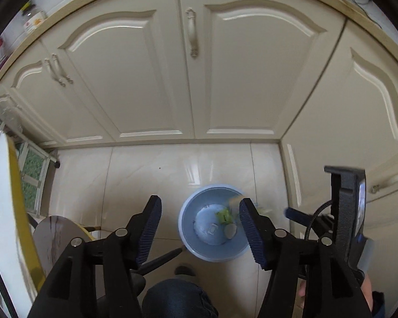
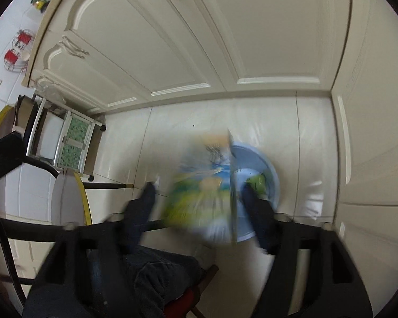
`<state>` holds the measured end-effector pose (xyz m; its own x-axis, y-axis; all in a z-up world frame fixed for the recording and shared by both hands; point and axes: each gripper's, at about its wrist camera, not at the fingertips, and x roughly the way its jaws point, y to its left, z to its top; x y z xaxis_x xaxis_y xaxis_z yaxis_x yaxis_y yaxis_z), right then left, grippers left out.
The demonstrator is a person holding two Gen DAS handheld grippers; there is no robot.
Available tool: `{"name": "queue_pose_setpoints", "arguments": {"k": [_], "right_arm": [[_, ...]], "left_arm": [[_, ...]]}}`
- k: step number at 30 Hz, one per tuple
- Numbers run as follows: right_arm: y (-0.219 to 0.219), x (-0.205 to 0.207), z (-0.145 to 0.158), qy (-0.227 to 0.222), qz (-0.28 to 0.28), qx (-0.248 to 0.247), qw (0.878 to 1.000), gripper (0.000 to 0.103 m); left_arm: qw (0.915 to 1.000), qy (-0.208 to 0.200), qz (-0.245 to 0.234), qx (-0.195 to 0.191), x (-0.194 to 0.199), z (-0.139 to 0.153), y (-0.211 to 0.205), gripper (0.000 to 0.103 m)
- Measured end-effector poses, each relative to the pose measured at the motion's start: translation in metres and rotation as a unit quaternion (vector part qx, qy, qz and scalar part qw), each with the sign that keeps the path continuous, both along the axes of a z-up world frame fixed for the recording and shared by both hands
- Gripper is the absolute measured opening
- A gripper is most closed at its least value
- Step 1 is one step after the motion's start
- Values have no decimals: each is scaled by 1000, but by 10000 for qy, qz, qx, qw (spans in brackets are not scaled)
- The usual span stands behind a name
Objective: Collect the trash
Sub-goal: 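Carry the carton and cup to the blue bin and release both, then bring both open tools back to the table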
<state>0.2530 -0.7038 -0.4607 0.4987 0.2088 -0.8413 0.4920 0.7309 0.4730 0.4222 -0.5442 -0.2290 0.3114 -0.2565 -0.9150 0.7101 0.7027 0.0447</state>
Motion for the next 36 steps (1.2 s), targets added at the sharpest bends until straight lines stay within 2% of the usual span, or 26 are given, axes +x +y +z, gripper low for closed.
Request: {"name": "queue_pose_setpoints", "arguments": {"k": [1,5,8,12,16,25,28,31,36], "right_arm": [[-1,-2,-3,22,-48,43,10000,90],[-2,-10,-7,112,-218,59,9997,102],[-2,-16,1,124,-359,-16,9993,103],[2,-23,29,48,-558,-213,9982,103],[10,-30,70,-230,-679,-453,9964,103],[64,-42,195,-1258,-692,-1099,9835,103],[92,-42,236,-1631,-574,-1317,9761,103],[129,-39,276,-2006,-382,-1557,9665,103],[186,-35,324,-2532,-88,-1832,9499,103]], "left_arm": [[10000,-25,26,-18,-10,-1,8,58],[9996,-151,133,-185,-13,14,20,61],[9988,-239,171,-401,-24,33,40,62],[9966,-384,191,-697,-40,63,65,64],[9925,-587,286,-1032,-54,95,100,71],[9761,-1158,690,-1707,-89,163,214,87],[9694,-1328,908,-1855,-105,184,261,88],[9595,-1604,1205,-1978,-122,198,312,95],[9442,-1903,1701,-2083,-158,211,393,102]]}}
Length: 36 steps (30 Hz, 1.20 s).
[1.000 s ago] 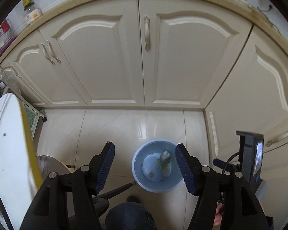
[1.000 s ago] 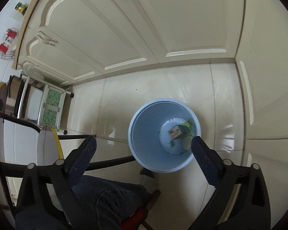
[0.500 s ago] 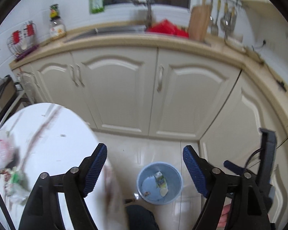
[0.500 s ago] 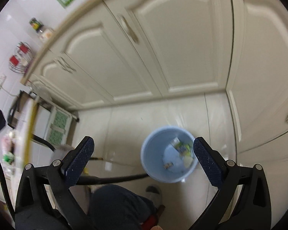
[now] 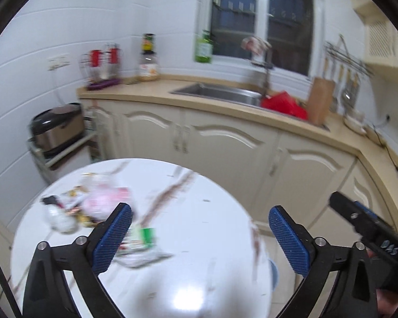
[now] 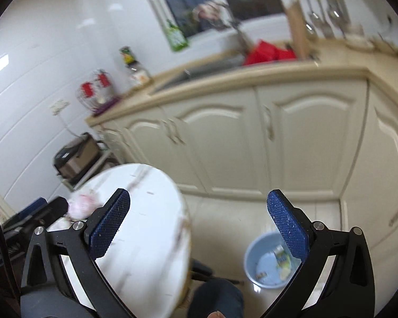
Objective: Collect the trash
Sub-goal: 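Bring both open tools back to the table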
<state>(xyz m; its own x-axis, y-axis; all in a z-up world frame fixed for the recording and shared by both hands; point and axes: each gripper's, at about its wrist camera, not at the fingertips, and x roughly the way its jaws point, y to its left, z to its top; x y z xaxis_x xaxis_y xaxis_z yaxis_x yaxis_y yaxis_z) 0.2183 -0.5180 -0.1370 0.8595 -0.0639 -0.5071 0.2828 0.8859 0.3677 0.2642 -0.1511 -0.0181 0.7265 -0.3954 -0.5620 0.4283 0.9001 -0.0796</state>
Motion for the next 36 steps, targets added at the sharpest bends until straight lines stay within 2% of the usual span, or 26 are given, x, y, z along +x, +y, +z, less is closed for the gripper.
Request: {"name": "queue_pose_setpoints", "arguments": {"k": [4,9,19,28,36], "right_arm": [[49,8,28,-232,247,-279,9990,103],[106,17,46,-417,639,-566,9955,103],[184,26,52,-515,1330,-975,9850,103],[216,33,55,-501,1542,-1304,9781,103],[216,62,23,126,1758,-1363,9749,103]], "left_arm": [[9994,-58,339,-36,-23,4,45,102],[9966,-103,814,-42,-44,9,95,102],[9881,-246,1516,-116,-85,22,152,102],[9832,-171,1802,-225,-91,21,172,102],[9818,152,1882,-196,-64,9,180,102]]}}
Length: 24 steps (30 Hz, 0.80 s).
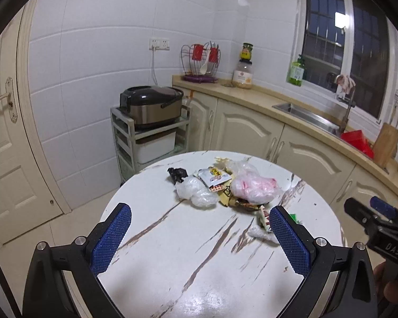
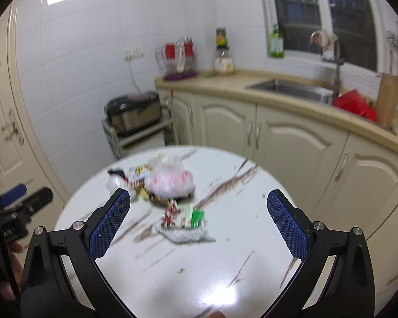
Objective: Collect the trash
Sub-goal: 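Bring both open tools back to the table, then grasp the white-and-green printed snack bag with the right tool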
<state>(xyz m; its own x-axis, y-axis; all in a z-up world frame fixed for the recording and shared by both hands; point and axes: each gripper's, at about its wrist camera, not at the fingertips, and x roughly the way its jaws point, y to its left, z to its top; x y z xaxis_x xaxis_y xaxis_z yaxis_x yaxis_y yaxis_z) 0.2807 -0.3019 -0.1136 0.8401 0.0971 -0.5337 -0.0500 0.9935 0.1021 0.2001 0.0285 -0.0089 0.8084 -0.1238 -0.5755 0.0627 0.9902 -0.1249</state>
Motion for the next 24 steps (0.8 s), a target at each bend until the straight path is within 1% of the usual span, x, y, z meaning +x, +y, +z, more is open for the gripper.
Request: {"name": "queue_pose_setpoints", "arguments": {"k": [3,9,14,21,22,23,24], "right_arm": [[0,15,-23,382,112,-62,9992,103],[4,40,-64,950,254,-60,9951,103],[18,61,-85,1243,424,-138,9912,103],[42,105,-115,1681,527,-264,9840,103],[43,110,-120,1752,532,-284,9827,100],[44,115,-123,1802,545,-284,9817,85],[45,119,-127,1860,563,-272,9806,76]], "left_arm": [[9999,151,5,-13,14,-6,0,102],[9992,404,7,14,47,-21,-3,102],[9982,584,92,17,72,-39,0,102],[9966,810,159,-10,107,-58,5,102],[9963,842,148,-17,112,-60,5,102],[9963,852,142,-19,112,-65,3,102],[9960,883,124,-17,117,-67,2,102]]}}
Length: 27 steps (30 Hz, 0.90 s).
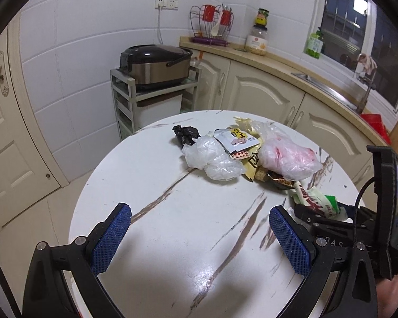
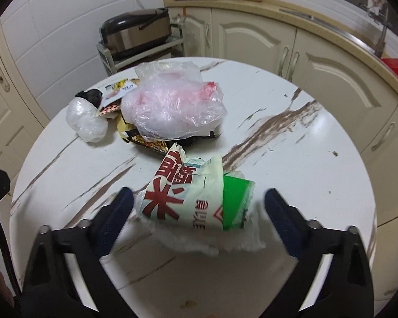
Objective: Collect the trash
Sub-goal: 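Grasp the white-and-green printed snack bag with the right tool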
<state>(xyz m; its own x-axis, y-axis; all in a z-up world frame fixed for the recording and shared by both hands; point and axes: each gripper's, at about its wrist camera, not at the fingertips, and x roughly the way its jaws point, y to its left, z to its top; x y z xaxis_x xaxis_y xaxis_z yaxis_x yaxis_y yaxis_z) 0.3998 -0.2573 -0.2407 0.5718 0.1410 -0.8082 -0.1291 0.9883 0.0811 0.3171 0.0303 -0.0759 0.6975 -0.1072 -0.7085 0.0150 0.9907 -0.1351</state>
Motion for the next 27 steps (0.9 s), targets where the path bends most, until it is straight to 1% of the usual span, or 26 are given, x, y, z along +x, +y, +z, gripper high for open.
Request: {"name": "queue_pose_setpoints", "arguments": {"k": [3,4,5,6,13,17,18,22,24,27], "right_arm": [[0,3,-3,22,124,73,9999,76],[-2,2,-3,15,175,96,9998,75],[-3,2,-3,1,188,136,9997,71],[-7,0,-1,-29,181,204,9996,71],[-45,-17,12,-198,104,841,9962,71],[-65,-26,16,-279,25,989,9947,71],[-71,-29,15,-277,-8,1083,9937,71],[-99,-37,4,-121,-113,1782,9839,71],[-107,-40,-2,-48,-218,1818,9831,71],[-113,-45,-5,-58,-190,1868,9822,71]], "left_arm": [[10000,56,-47,-7,10,-6,-4,102],[10000,73,-64,-10,13,-8,-7,102],[9999,98,-95,-10,16,-9,-10,102],[9999,111,-126,-8,18,-11,-13,102],[9989,162,-428,80,22,-20,-49,102],[9976,147,-660,162,18,-23,-74,102],[9971,150,-723,190,18,-25,-81,102],[9947,273,-958,246,17,-32,-104,102],[9948,265,-929,312,17,-33,-109,102],[9953,286,-858,336,19,-35,-108,102]]}}
